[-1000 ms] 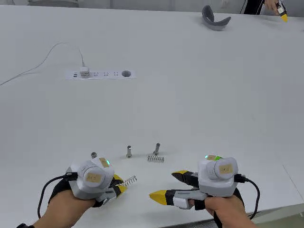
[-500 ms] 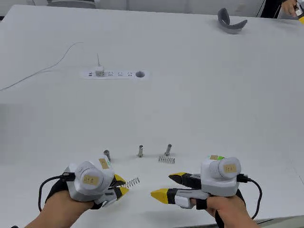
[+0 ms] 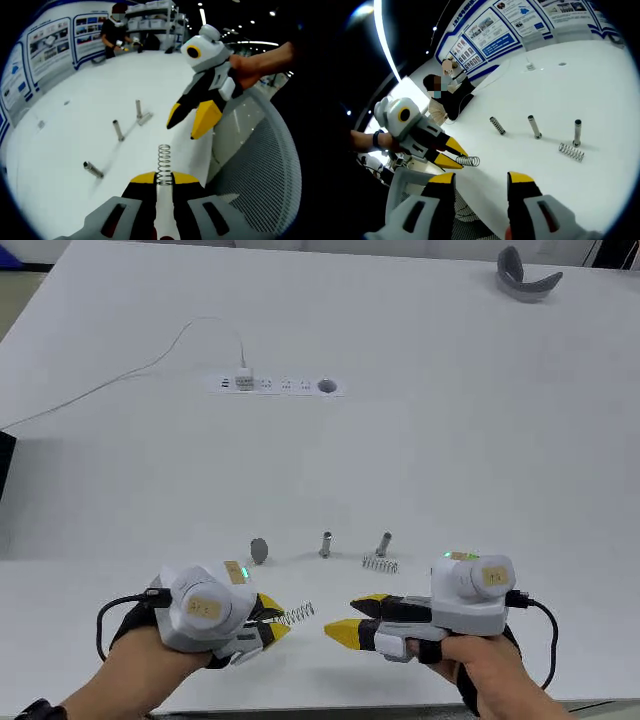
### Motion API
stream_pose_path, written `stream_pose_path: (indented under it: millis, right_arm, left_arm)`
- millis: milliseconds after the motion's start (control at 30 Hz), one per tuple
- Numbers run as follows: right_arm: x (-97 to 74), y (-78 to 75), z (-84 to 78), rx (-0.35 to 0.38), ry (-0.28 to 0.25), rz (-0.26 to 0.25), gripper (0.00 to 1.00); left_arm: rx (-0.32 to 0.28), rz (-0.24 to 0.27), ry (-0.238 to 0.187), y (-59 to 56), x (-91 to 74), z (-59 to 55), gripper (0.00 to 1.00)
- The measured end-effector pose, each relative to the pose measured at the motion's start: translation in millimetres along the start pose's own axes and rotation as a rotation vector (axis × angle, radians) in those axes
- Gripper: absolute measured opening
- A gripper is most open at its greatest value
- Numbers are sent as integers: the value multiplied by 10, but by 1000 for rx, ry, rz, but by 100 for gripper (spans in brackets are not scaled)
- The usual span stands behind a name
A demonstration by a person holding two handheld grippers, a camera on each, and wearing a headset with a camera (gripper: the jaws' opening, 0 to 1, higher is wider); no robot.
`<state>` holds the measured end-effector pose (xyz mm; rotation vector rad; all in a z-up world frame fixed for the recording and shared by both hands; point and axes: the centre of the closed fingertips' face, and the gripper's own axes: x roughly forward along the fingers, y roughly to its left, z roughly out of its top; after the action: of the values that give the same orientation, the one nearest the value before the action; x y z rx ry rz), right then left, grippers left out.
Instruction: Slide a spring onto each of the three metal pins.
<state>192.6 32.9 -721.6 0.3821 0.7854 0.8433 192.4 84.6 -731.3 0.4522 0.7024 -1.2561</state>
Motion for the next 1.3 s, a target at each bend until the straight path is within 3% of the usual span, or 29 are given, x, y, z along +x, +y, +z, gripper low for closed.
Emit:
stream_pose_path:
  millis: [700,1000,1133,1300]
  right_arm:
    - [161,376,30,103,1,168,26]
    - [127,402,54,110,4,185,16]
    - [105,441,78,98,12,195,13]
    - [66,480,144,-4,38,190,12]
  left_arm:
    - [68,-48,-28,-216,-83,141,11]
    - [87,-73,-31,-235,-90,187,10]
    - [86,-85,-36,-243,-85,216,10]
    - [68,-110,-53,-252,-75,269,10]
